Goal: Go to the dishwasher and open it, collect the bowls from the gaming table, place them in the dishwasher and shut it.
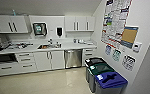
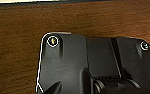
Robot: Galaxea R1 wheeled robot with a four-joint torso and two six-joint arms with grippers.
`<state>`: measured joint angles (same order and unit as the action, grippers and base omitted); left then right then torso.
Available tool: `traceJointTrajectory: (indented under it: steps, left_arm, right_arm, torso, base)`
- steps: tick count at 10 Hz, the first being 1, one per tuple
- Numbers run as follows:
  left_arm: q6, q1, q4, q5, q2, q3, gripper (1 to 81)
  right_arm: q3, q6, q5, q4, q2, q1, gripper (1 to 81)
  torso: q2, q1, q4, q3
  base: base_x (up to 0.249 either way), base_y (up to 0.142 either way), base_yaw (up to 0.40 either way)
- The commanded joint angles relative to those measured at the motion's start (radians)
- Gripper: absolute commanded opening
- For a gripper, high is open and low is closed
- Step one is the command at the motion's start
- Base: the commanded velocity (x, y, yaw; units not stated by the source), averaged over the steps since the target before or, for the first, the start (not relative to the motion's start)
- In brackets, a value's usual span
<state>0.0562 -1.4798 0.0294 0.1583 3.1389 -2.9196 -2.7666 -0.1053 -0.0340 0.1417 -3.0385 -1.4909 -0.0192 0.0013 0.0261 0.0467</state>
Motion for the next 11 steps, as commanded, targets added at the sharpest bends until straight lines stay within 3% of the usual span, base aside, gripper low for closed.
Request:
traceJointTrajectory:
  steps: [1,8,11]
  left_arm:
    - [0.004,0.049,-0.005,-0.040,0.001,-0.003,81.1]
    - [0.004,0.048,-0.006,-0.040,0.001,-0.003,81.1]
    - [0.004,0.048,-0.006,-0.040,0.001,-0.003,81.1]
  right_arm:
    - [-0.001,-0.002,0.046,-0.005,0.004,0.051,81.1]
    - [0.003,-0.002,0.046,-0.005,0.002,0.051,81.1]
    - [0.003,-0.002,0.046,-0.004,0.004,0.051,81.1]
  torso:
    - [0.000,0.000,0.000,0.000]
    - [0.000,0.000,0.000,0.000]
    - [0.000,0.000,0.000,0.000]
  base:
    - [0.155,0.065,0.000]
    - [0.150,0.000,0.000]
    - [0.148,0.075,0.000]
